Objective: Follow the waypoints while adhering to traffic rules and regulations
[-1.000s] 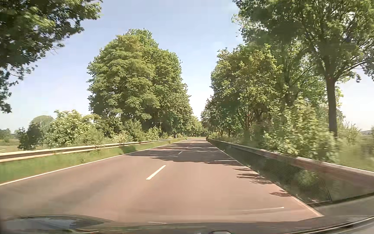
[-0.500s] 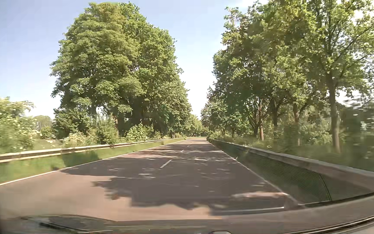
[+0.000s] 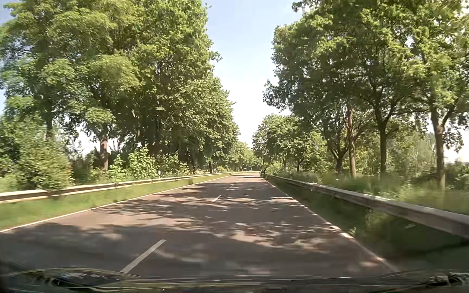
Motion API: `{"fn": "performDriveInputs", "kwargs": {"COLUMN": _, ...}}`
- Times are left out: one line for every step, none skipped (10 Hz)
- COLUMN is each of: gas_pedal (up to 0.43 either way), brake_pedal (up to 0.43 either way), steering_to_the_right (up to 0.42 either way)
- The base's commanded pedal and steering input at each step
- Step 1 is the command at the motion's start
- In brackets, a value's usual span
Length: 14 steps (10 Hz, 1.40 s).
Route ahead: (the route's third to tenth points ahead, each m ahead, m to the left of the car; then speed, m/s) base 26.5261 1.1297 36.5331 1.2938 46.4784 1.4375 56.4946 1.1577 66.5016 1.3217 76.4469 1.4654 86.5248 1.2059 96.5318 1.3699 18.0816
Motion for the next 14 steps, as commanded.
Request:
{"fn": "performDriveInputs", "kwargs": {"gas_pedal": 0.177, "brake_pedal": 0.000, "steering_to_the_right": -0.002}}
{"fn": "performDriveInputs", "kwargs": {"gas_pedal": 0.177, "brake_pedal": 0.000, "steering_to_the_right": -0.002}}
{"fn": "performDriveInputs", "kwargs": {"gas_pedal": 0.177, "brake_pedal": 0.000, "steering_to_the_right": -0.001}}
{"fn": "performDriveInputs", "kwargs": {"gas_pedal": 0.177, "brake_pedal": 0.000, "steering_to_the_right": -0.001}}
{"fn": "performDriveInputs", "kwargs": {"gas_pedal": 0.177, "brake_pedal": 0.000, "steering_to_the_right": -0.002}}
{"fn": "performDriveInputs", "kwargs": {"gas_pedal": 0.177, "brake_pedal": 0.000, "steering_to_the_right": -0.001}}
{"fn": "performDriveInputs", "kwargs": {"gas_pedal": 0.177, "brake_pedal": 0.000, "steering_to_the_right": -0.002}}
{"fn": "performDriveInputs", "kwargs": {"gas_pedal": 0.177, "brake_pedal": 0.000, "steering_to_the_right": -0.002}}
{"fn": "performDriveInputs", "kwargs": {"gas_pedal": 0.177, "brake_pedal": 0.000, "steering_to_the_right": -0.001}}
{"fn": "performDriveInputs", "kwargs": {"gas_pedal": 0.177, "brake_pedal": 0.000, "steering_to_the_right": -0.001}}
{"fn": "performDriveInputs", "kwargs": {"gas_pedal": 0.177, "brake_pedal": 0.000, "steering_to_the_right": -0.002}}
{"fn": "performDriveInputs", "kwargs": {"gas_pedal": 0.177, "brake_pedal": 0.000, "steering_to_the_right": -0.002}}
{"fn": "performDriveInputs", "kwargs": {"gas_pedal": 0.177, "brake_pedal": 0.000, "steering_to_the_right": -0.002}}
{"fn": "performDriveInputs", "kwargs": {"gas_pedal": 0.177, "brake_pedal": 0.000, "steering_to_the_right": -0.001}}
